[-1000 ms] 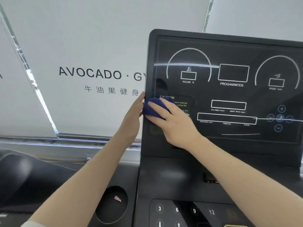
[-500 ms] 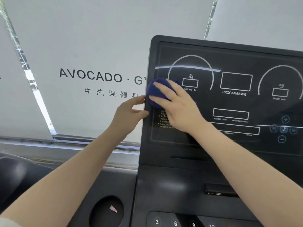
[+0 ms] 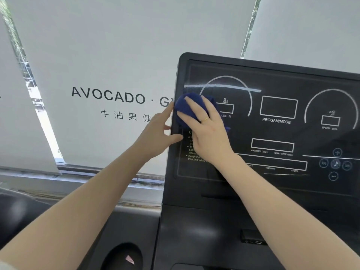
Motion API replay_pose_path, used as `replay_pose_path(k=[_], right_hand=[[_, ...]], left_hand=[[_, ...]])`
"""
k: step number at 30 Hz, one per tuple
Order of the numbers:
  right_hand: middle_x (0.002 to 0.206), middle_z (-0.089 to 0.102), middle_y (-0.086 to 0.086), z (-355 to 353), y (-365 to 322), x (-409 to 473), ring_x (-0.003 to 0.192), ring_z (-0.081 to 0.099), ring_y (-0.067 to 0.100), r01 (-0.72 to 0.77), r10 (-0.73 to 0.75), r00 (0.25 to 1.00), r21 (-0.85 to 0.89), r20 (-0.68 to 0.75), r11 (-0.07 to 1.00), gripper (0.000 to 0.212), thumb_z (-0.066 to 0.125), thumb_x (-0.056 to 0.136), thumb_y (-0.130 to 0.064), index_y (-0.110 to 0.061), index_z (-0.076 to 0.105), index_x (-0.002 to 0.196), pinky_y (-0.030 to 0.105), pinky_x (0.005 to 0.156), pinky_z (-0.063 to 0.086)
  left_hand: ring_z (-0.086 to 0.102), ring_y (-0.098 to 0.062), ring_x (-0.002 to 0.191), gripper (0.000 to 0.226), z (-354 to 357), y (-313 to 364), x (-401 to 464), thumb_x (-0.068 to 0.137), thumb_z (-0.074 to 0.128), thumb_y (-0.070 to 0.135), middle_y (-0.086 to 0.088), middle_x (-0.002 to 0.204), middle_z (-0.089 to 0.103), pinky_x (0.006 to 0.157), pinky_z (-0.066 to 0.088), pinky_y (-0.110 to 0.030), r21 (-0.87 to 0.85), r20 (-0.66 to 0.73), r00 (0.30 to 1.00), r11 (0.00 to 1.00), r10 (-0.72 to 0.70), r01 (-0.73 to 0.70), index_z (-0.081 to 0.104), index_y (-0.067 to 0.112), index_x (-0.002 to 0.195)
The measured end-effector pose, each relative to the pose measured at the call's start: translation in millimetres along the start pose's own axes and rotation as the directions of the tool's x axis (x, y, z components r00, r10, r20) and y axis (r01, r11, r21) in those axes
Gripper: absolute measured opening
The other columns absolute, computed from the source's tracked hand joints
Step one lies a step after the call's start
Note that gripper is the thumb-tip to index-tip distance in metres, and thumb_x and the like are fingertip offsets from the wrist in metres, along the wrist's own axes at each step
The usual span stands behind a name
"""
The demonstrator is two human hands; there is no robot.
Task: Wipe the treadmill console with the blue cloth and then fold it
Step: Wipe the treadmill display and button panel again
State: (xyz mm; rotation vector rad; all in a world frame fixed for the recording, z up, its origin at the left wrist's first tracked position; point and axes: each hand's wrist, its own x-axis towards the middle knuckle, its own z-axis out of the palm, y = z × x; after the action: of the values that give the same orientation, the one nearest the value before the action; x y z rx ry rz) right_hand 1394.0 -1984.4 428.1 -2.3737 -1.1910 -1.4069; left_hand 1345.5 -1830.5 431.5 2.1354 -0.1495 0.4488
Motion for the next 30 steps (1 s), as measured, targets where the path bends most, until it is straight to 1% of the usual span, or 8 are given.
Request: replay_pose_path(k=[2,7,13,16,19,22,25,30], right_hand=[[0.138,0.049,0.015,-1,10,3,0.125,0.041,0.047,0.061,-0.062,0.997,0.053,0.033,0.997,0.050,0.060,0.071,0.007,-0.010,0.064,0.118,0.051,0.108,0.031],[0.137,0.050,0.016,-3,44,47,0.124,0.041,0.048,-0.042,0.044,0.998,0.051,-0.037,0.998,0.045,0.041,0.081,-0.005,-0.012,0.065,0.118,0.049,0.105,0.034],[0.138,0.049,0.017,-1,39,62,0.125,0.040,0.047,-0.172,0.177,0.975,0.042,-0.133,0.984,0.047,0.054,0.077,0.007,-0.010,0.065,0.119,0.051,0.103,0.036],[0.141,0.046,0.015,5,16,12,0.127,0.037,0.045,-0.034,0.035,0.999,0.018,-0.025,0.999,0.058,0.055,0.073,0.013,-0.012,0.061,0.124,0.048,0.106,0.031],[0.141,0.045,0.014,0,31,-10,0.126,0.037,0.044,0.151,-0.151,0.980,0.010,0.129,0.989,0.056,0.048,0.076,0.010,-0.014,0.060,0.125,0.051,0.105,0.034],[0.139,0.048,0.016,-15,71,17,0.123,0.039,0.049,-0.004,0.004,0.998,-0.010,0.058,1.000,0.052,0.048,0.077,0.009,-0.014,0.063,0.121,0.052,0.106,0.032],[0.141,0.044,0.018,-32,98,39,0.124,0.036,0.051,-0.203,0.203,0.979,-0.002,-0.026,0.979,0.048,0.044,0.081,0.008,-0.011,0.063,0.121,0.041,0.107,0.020],[0.138,0.048,0.018,-17,57,5,0.125,0.035,0.048,-0.215,0.216,0.973,0.017,-0.078,0.976,0.052,0.038,0.077,0.003,-0.010,0.064,0.119,0.041,0.108,0.020]], left_hand=[[0.051,-0.015,0.108,0.079,5,3,6,0.078,0.067,0.009,0.004,0.124,0.046,0.080,0.044,-0.010,-0.022,-0.091,0.995,0.998,0.049,-0.051,0.029,0.027,0.144],[0.054,-0.014,0.098,0.078,4,2,9,0.080,0.068,0.013,0.006,0.131,0.049,0.087,0.045,-0.027,-0.023,-0.101,0.994,0.999,0.033,-0.035,0.029,0.033,0.144],[0.054,-0.009,0.103,0.074,3,-2,6,0.084,0.065,0.016,0.014,0.137,0.045,0.075,0.038,-0.009,-0.075,-0.101,0.995,0.997,0.001,-0.008,0.027,0.036,0.144],[0.055,-0.008,0.102,0.073,6,-7,6,0.083,0.066,0.015,0.014,0.137,0.046,0.073,0.039,-0.002,-0.116,-0.121,0.993,0.993,0.014,-0.028,0.031,0.033,0.144],[0.053,-0.008,0.105,0.070,9,-9,5,0.085,0.065,0.016,0.016,0.135,0.045,0.079,0.039,-0.013,-0.177,-0.130,0.992,0.984,-0.001,-0.023,0.030,0.034,0.143],[0.051,-0.008,0.108,0.068,12,-7,2,0.087,0.061,0.015,0.022,0.131,0.047,0.075,0.040,-0.011,-0.218,-0.137,0.990,0.976,-0.024,-0.006,0.030,0.039,0.143],[0.049,-0.008,0.113,0.065,16,-3,-1,0.090,0.058,0.014,0.026,0.124,0.047,0.070,0.040,-0.008,-0.262,-0.142,0.988,0.965,-0.058,0.019,0.030,0.040,0.142],[0.049,-0.009,0.112,0.063,23,3,-5,0.091,0.054,0.010,0.024,0.122,0.048,0.082,0.047,-0.018,-0.251,-0.204,0.976,0.968,-0.078,0.025,0.031,0.037,0.143]])
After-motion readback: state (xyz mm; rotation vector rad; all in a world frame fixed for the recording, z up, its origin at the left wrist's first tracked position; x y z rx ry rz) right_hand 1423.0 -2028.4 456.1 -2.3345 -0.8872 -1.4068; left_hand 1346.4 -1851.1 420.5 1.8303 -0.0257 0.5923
